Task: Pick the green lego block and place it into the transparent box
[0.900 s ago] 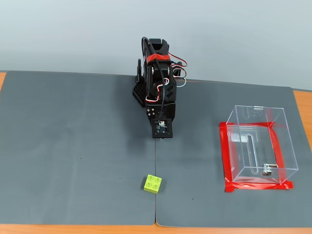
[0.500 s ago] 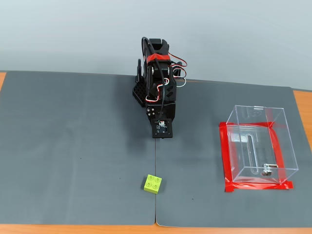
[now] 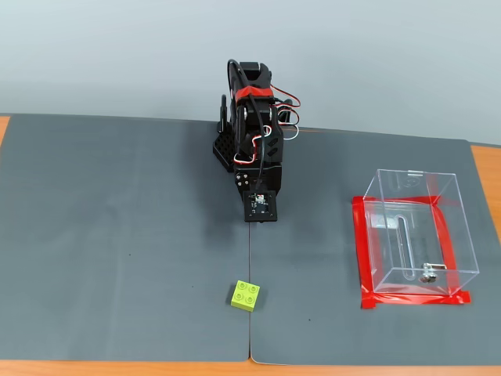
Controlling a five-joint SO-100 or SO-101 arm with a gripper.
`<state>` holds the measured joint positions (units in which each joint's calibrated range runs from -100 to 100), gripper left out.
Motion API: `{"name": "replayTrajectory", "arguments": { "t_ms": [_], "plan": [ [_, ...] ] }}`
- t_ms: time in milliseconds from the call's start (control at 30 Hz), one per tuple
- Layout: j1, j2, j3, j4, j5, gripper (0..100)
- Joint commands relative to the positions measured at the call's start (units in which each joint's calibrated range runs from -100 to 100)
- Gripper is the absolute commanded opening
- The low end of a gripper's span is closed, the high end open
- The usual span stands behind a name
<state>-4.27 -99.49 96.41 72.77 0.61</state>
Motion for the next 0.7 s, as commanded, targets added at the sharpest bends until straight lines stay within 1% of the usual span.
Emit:
{"name": "replayTrajectory", "arguments": {
  "t_ms": [0, 667],
  "plan": [
    [0.2, 0.3, -3.5, 0.1, -0.1, 2],
    [-0.1, 0.3, -3.5, 0.1, 0.1, 2]
  ]
}}
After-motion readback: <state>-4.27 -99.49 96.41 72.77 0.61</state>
